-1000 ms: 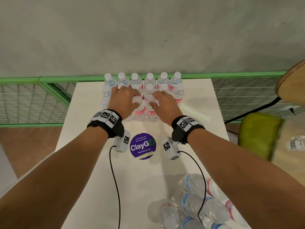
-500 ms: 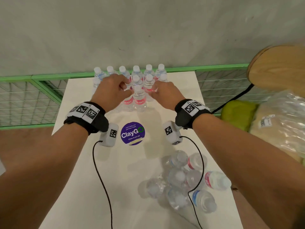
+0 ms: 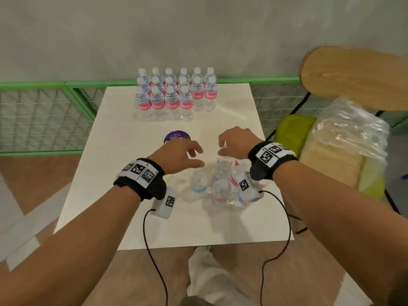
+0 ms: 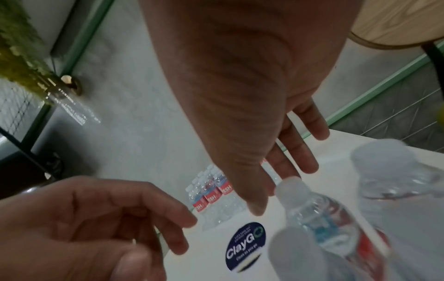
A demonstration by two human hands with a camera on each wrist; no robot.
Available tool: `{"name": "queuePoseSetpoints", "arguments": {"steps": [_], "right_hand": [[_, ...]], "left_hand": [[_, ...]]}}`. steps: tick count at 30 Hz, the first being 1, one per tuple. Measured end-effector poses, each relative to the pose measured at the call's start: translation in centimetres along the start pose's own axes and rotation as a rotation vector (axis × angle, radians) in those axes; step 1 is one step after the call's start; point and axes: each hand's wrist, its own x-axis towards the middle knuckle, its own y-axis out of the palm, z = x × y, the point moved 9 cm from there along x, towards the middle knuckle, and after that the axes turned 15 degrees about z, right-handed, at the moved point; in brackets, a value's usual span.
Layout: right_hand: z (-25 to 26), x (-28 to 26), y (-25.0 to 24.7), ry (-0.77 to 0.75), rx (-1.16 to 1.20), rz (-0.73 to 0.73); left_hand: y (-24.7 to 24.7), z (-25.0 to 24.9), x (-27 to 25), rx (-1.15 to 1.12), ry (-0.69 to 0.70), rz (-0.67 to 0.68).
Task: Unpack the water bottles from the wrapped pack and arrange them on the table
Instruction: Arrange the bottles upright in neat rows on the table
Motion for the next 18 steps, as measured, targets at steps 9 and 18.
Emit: {"name": "queuePoseSetpoints", "arguments": {"steps": [9,18], "right_hand": [[-0.1,-1.6,1.9,0.048,-0.108,-0.028],[-1.3,1.0,1.2,-0.045,-0.077,-0.012]], "left_hand": [[6.1,-0.3,-1.0,0.125,-0.114,-0.006],[4.4,0.6,2.3,0.16,-0.086,0.045]]}}
